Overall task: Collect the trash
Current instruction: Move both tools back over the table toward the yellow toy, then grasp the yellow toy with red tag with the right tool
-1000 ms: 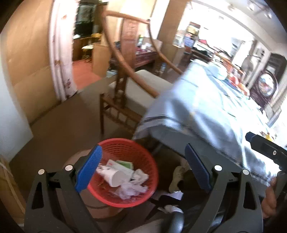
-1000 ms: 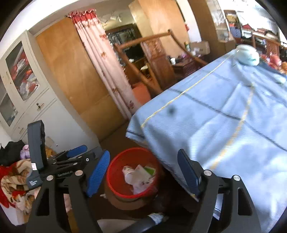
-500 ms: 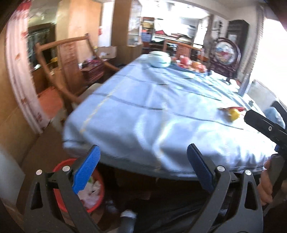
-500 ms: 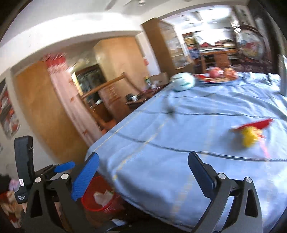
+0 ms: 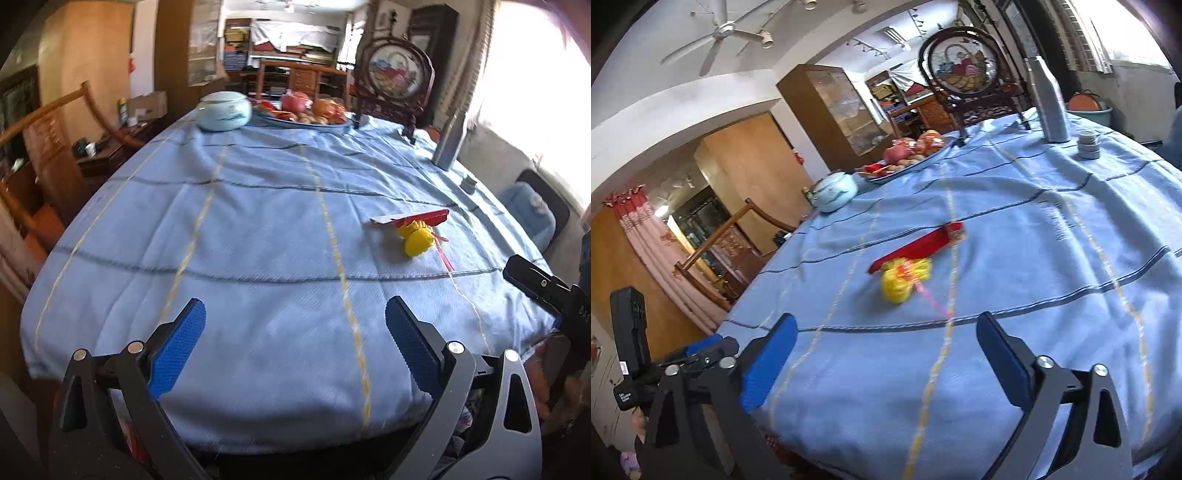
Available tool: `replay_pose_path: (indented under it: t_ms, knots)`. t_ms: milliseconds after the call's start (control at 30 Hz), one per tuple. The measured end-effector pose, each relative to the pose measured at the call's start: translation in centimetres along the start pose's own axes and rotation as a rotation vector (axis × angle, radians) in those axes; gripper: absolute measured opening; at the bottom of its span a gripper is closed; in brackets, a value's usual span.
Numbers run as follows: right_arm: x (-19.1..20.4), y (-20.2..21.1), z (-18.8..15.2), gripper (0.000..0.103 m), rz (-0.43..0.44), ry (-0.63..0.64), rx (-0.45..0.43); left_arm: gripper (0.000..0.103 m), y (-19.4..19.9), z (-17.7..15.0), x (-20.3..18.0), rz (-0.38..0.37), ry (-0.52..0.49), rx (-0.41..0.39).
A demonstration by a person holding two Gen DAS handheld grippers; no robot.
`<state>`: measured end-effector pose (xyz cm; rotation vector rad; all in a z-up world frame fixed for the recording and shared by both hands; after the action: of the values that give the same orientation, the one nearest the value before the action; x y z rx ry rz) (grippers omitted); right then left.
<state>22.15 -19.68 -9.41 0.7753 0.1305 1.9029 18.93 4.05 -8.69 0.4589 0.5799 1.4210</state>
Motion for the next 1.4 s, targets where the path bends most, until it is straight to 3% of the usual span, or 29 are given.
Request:
replay_pose_path:
  t_ms: [100,167,333,600,667,733,767,967,1167,1267,1400]
  knots:
    - [0.0,-0.9,0.1,0.073,-0.006,0.034,0.033,0.094,-1.6,0.8,-0.7,-0.009,-0.022,0.004]
    - [0.4,-1.7,0.2,0.071,-0.023,0.068,0.051,0.094,-2.4,1.3,-0.5,-0.020,-0.015,0.010]
    - [1.6,-5.5,0.2,0.070,-0.086,0.177,0.146,0.094,-4.5,2.1,0.2,-0.055,0.030,0.031]
    - [1.8,-11.0,-0.7,0.069,-0.127,0.248,0.320,0.094,-5.6,2.3,1.3,-0.023,0.002,0.030]
    - [1.3,-11.8,-0.7,0.058,-0.156,0.260,0.337,0.094,-5.9,2.3,1.5,-0.027,0.005,0.040]
    - [0.7,-12.4,-0.5,0.033,-0.156,0.240,0.356,0.094,-6.2,2.3,1.5,-0.031,0.001,0.048]
    - [0.2,-12.5,-0.3,0.026,-0.152,0.227,0.357,0.094,-6.3,2.4,1.4,-0.031,-0.004,0.051]
    - [-3.2,-8.8,2.4,0.026,-0.187,0.198,0.215,0.094,-7.6,3.2,-0.3,-0.029,-0.065,0.063]
    - [-7.4,-4.7,5.0,0.029,-0.190,0.092,0.085,0.094,-9.7,3.8,-5.9,-0.108,-0.174,0.088]
    - [-8.5,-4.6,4.9,0.029,-0.140,0.033,0.094,0.094,-10.6,3.3,-9.8,-0.149,-0.273,0.100]
    - [-8.2,-3.7,5.4,0.029,-0.027,-0.015,0.074,0.094,-11.2,2.8,-12.4,-0.166,-0.322,0.111]
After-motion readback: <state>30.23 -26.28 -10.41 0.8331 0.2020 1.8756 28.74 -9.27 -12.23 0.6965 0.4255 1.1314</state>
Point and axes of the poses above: each gripper's, at about its wrist camera, not at the fingertips, and y roughly against the way its jaws point, x to its left, z to its top, the point moved 9 cm from there along -y, roughly the way its jaws point, and after that the axes turned 6 degrees about -x, right-handed, at the moved point
